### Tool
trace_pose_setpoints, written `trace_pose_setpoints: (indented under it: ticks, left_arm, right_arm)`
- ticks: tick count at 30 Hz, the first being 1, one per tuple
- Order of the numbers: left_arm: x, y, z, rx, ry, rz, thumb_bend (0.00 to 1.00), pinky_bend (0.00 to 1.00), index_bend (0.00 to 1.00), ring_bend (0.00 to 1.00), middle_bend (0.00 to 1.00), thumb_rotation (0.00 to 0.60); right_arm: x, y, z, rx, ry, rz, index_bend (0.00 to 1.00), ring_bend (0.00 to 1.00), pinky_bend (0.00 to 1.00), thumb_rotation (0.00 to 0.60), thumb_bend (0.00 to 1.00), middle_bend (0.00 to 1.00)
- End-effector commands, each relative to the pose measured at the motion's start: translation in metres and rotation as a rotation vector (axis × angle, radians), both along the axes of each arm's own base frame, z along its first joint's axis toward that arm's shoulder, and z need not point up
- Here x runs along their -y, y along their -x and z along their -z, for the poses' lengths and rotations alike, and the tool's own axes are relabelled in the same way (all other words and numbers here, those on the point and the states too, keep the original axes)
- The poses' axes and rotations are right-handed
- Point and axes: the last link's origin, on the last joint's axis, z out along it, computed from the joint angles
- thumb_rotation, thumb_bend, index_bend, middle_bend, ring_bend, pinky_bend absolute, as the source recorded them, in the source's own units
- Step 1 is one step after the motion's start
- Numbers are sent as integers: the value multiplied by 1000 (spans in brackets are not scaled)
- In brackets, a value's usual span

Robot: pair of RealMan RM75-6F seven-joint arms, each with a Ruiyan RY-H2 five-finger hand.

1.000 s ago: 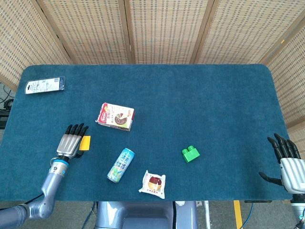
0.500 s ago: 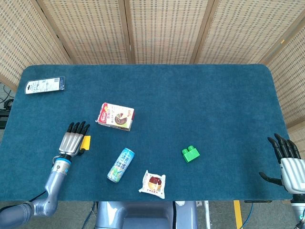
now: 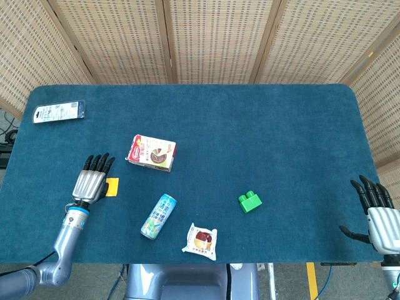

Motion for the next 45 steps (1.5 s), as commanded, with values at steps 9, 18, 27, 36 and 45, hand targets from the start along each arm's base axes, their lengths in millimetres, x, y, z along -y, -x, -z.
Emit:
trace_pose_setpoints:
  ticks: [9, 18, 27, 36, 45]
  left_arm:
    - [9, -1, -4, 46, 75, -36, 390, 0, 19, 0, 0, 600]
    - [11, 0, 0, 24, 107, -55, 389, 0, 19, 0, 0, 600]
    - [11, 1, 5, 4, 127, -73, 389, 0, 19, 0, 0, 600]
    - [11, 1, 8, -12, 135, -77, 389, 0, 19, 0, 0, 600]
    - [11, 1, 10, -25, 140, -80, 391, 0, 19, 0, 0, 600]
  right_arm:
    - [0, 1, -1, 2, 3, 3, 0, 0, 0, 600, 104, 0]
    - [0, 0, -1, 4, 3, 1, 0, 0, 0, 600, 103, 0]
    - [0, 1, -1, 4, 2, 3, 0, 0, 0, 600, 103, 0]
    - [0, 1, -2, 6, 4, 3, 0, 0, 0, 600, 102, 0]
    - [0, 1, -2, 8, 4, 2, 0, 0, 0, 600, 104, 0]
